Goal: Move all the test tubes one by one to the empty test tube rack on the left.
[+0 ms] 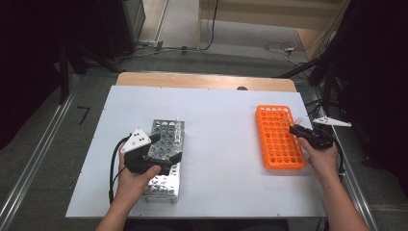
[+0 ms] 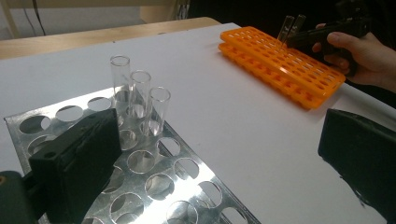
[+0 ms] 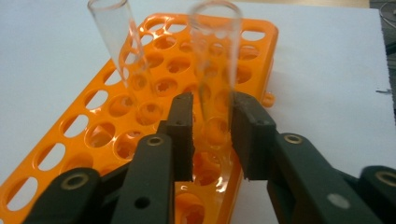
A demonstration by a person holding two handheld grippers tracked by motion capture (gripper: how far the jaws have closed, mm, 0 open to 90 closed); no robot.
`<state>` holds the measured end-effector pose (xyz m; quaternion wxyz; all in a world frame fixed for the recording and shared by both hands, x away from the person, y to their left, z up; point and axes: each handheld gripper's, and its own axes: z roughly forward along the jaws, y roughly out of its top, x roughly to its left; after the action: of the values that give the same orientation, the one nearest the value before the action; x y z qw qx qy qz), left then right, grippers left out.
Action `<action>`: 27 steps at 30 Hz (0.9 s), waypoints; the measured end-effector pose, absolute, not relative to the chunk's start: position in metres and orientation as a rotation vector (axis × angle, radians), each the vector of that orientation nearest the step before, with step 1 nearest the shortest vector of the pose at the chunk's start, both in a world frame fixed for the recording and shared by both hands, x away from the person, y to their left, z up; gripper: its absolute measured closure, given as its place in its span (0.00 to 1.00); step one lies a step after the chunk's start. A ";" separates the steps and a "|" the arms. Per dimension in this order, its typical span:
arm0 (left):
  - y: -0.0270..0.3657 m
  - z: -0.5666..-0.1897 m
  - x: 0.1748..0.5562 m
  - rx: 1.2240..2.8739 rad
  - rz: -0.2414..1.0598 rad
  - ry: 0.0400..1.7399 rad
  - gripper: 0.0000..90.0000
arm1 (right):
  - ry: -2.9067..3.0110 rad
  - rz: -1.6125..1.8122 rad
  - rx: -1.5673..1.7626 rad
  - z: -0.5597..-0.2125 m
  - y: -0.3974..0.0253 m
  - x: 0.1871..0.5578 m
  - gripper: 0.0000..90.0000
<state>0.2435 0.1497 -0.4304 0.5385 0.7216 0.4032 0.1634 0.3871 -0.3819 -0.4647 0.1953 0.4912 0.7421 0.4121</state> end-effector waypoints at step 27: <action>0.142 -0.428 0.243 1.732 0.388 0.937 0.01 | 2.015 1.233 1.292 -0.424 -0.382 0.345 0.83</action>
<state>0.2434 0.1420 -0.4283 0.5373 0.7278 0.3937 0.1630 0.3448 -0.3823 -0.4235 0.2227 0.4679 0.7295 0.4464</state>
